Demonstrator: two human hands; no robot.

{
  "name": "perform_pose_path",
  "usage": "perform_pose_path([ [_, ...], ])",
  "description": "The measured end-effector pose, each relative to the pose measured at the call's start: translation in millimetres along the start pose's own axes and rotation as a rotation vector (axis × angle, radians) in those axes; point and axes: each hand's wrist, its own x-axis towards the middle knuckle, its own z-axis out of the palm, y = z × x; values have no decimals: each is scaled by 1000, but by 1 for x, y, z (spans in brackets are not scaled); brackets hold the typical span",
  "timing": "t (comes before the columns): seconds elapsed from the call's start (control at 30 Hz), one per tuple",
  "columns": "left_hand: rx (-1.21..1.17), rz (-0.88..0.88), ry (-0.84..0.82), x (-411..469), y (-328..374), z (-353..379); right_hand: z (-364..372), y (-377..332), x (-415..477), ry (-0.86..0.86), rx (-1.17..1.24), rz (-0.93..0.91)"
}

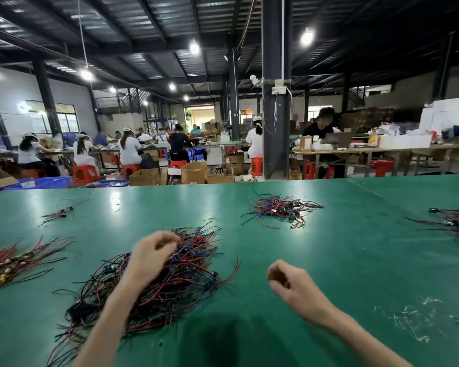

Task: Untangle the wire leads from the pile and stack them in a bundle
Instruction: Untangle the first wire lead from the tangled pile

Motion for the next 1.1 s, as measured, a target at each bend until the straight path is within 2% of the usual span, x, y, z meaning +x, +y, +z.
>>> perform_pose_path([
  [0.07,439,-47,-57,7,-13,20,12,12,14,-36,-177,68],
  [0.13,777,-69,-93,8,-33,34,25,28,22,-71,-281,108],
  [0.23,941,-75,1,14,-50,42,34,48,26,19,-319,99],
  [0.33,1017,-81,31,18,-48,43,36,52,25,36,-389,46],
  [0.6,839,-55,131,31,-13,35,32,49,15,148,-380,20],
  [0.77,410,89,257,20,28,41,32,43,9,201,-260,79],
  [0.87,167,29,68,10,45,70,32,34,8,191,41,177],
  [0.97,-149,-200,-184,-7,48,115,35,21,10,116,487,322],
  [1.03,-341,-345,-263,-20,42,142,35,17,13,115,700,429],
  [1.1,-442,-419,-312,-35,36,161,34,17,16,151,816,485],
])
